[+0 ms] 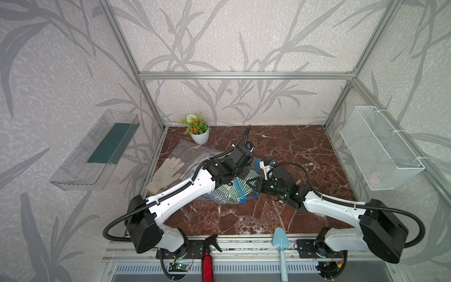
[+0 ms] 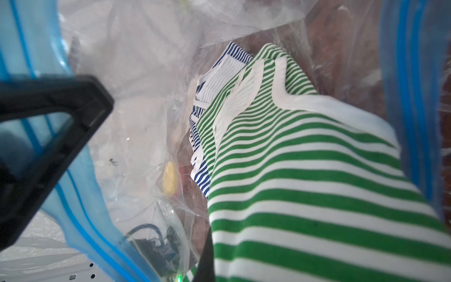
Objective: Take the tank top out of the vacuum bag
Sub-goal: Take out the tank top from the vacuum bag.
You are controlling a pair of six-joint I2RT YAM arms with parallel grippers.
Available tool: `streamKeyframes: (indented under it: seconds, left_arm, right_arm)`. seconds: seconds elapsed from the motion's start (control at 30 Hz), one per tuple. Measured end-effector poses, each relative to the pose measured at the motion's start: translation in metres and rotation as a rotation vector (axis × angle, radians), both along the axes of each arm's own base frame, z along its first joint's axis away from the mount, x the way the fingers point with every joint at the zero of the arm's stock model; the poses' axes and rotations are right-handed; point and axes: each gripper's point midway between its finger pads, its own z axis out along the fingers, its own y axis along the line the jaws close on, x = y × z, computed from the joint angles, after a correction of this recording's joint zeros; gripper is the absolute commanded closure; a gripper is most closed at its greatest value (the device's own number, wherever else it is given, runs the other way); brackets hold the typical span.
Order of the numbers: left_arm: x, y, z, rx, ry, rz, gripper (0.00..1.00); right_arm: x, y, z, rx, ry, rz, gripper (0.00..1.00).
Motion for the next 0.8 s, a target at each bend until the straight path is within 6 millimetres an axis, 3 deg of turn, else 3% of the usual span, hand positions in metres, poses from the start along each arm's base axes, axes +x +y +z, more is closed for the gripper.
streamKeyframes:
  seconds: [0.33, 0.8]
  left_arm:
    - [0.0, 0.0, 0.0, 0.001, -0.002, 0.002, 1.0]
    - [0.001, 0.001, 0.001, 0.004, -0.006, 0.008, 1.0]
  right_arm:
    - [-0.016, -0.037, 0.021, -0.06, -0.001, -0.082, 1.0]
    - [-0.029, -0.063, 0.054, -0.123, 0.007, -0.121, 1.0]
